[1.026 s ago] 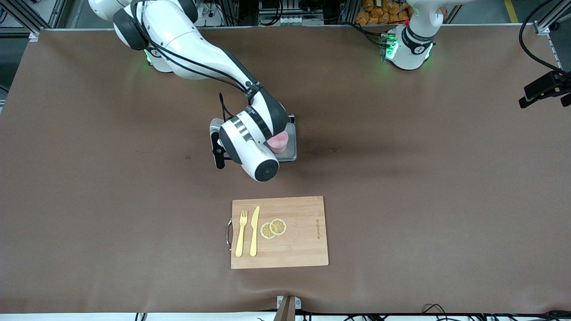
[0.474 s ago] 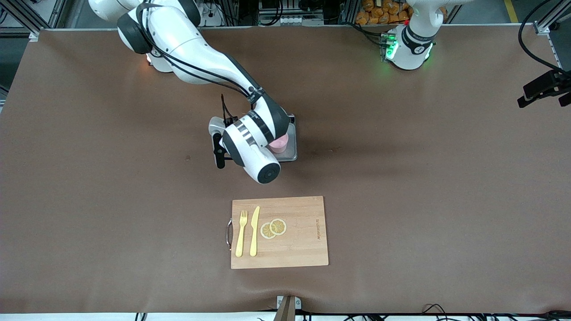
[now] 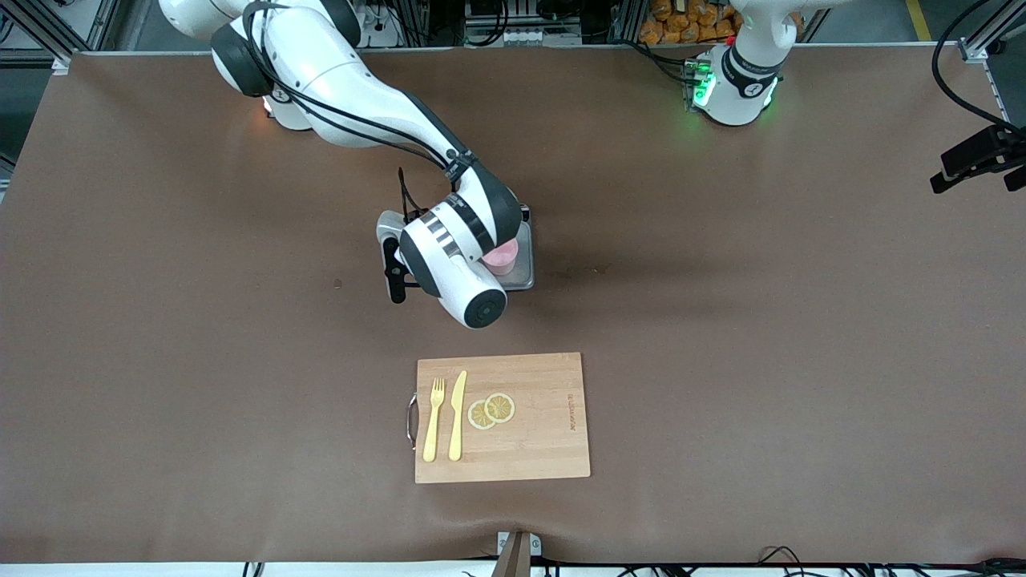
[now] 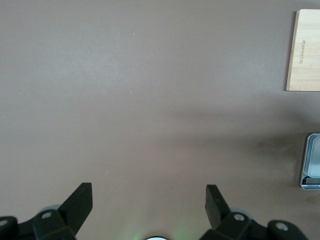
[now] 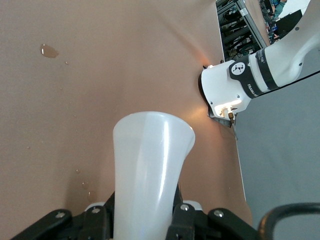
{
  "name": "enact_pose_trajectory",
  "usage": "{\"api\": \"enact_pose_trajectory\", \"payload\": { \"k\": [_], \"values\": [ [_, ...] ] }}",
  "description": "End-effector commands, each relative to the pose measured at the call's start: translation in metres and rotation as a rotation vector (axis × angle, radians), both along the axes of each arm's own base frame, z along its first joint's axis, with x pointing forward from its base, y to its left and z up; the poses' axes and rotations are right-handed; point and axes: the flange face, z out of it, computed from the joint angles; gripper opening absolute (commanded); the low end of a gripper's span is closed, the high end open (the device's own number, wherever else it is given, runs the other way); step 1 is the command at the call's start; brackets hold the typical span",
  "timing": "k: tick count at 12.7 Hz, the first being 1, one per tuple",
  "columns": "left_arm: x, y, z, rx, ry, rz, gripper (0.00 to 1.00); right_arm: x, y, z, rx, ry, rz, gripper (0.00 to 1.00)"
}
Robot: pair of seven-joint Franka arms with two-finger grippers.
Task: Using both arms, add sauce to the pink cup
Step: 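Hold the tilted sauce bottle over the pink cup with the right gripper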
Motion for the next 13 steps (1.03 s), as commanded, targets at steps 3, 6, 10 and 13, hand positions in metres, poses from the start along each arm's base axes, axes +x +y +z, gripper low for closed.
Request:
{"api": "enact_pose_trajectory", "payload": {
  "k": [3,6,10,13],
  "values": [
    [-0.008,0.001,0.005,-0.022,-0.008,-0.009,1.0,-0.002,0.006,0.006,-0.029,-0.01,0.011,0.21],
    [-0.008,0.001,0.004,-0.023,-0.007,-0.009,1.0,0.002,0.001,0.006,-0.015,-0.007,0.001,0.21],
    [-0.008,0.001,0.003,-0.023,-0.003,-0.009,1.0,0.021,-0.019,0.033,0.207,0.085,-0.024,0.28],
    [-0.008,0.001,0.002,-0.023,-0.002,-0.009,1.0,0.031,-0.03,0.048,0.33,0.119,0.015,0.29]
  ]
}}
